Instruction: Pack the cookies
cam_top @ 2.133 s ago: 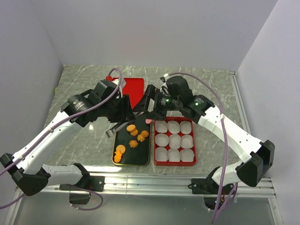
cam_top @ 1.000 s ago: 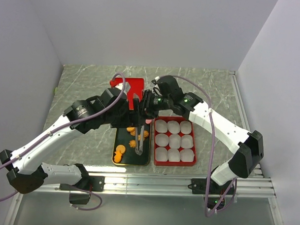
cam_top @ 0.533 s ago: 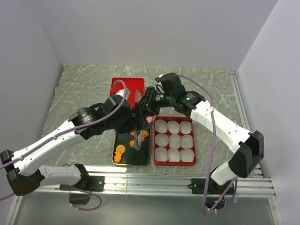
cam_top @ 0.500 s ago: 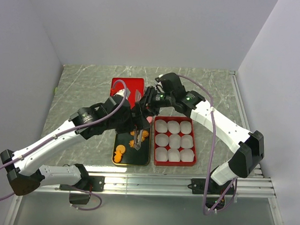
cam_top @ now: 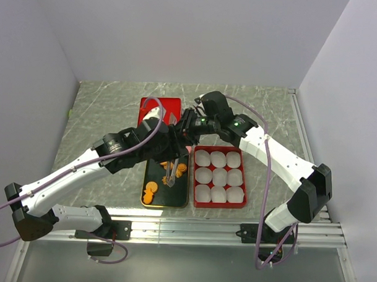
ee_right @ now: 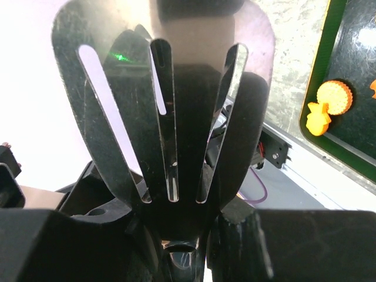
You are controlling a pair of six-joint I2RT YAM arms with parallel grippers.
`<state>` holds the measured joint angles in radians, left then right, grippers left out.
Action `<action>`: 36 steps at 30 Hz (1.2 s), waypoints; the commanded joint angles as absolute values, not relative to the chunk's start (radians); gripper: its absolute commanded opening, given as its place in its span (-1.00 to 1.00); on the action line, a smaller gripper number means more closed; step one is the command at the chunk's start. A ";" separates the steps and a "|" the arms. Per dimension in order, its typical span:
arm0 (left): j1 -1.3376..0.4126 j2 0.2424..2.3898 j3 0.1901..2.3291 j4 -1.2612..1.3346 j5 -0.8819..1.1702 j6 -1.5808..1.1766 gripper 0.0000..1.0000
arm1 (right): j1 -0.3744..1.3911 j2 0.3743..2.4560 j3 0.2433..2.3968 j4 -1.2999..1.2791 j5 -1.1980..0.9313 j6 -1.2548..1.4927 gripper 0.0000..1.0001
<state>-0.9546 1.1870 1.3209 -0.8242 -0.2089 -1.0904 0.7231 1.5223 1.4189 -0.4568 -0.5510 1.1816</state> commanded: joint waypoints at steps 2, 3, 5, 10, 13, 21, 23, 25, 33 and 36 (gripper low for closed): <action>-0.951 1.143 1.333 -0.778 -0.265 -1.098 0.12 | 0.718 1.468 1.402 -0.439 -0.589 1.192 -0.84; -0.950 1.146 1.336 -0.782 -0.262 -1.088 0.06 | 0.721 1.467 1.398 -0.433 -0.591 1.198 -0.84; -0.950 1.164 1.351 -0.788 -0.247 -1.072 -0.03 | 0.719 1.466 1.384 -0.426 -0.595 1.204 -0.83; -0.950 1.212 1.382 -0.811 -0.213 -1.026 -0.35 | 0.721 1.482 1.405 -0.434 -0.603 1.193 -0.67; -0.950 1.216 1.385 -0.816 -0.207 -1.014 -0.48 | 0.719 1.489 1.426 -0.445 -0.606 1.183 -0.48; -0.950 1.195 1.397 -0.913 -0.247 -1.006 -0.60 | 0.701 1.486 1.457 -0.518 -0.584 1.121 0.18; -0.950 1.181 1.390 -0.928 -0.256 -1.006 -0.63 | 0.684 1.479 1.457 -0.534 -0.578 1.111 0.24; -0.950 1.163 1.382 -0.945 -0.265 -1.012 -0.64 | 0.670 1.473 1.457 -0.564 -0.572 1.089 0.27; -0.948 1.089 1.353 -1.041 -0.279 -1.005 -0.91 | 0.497 1.365 1.408 -0.768 -0.496 0.914 0.36; -0.948 1.052 1.319 -1.049 -0.241 -0.974 -0.87 | 0.421 1.307 1.372 -0.840 -0.460 0.833 0.37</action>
<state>-0.9504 1.0950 1.3411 -1.0229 -0.2520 -1.0164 0.4698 1.3968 1.3899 -0.7311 -0.5114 0.9512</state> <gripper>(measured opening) 0.283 0.682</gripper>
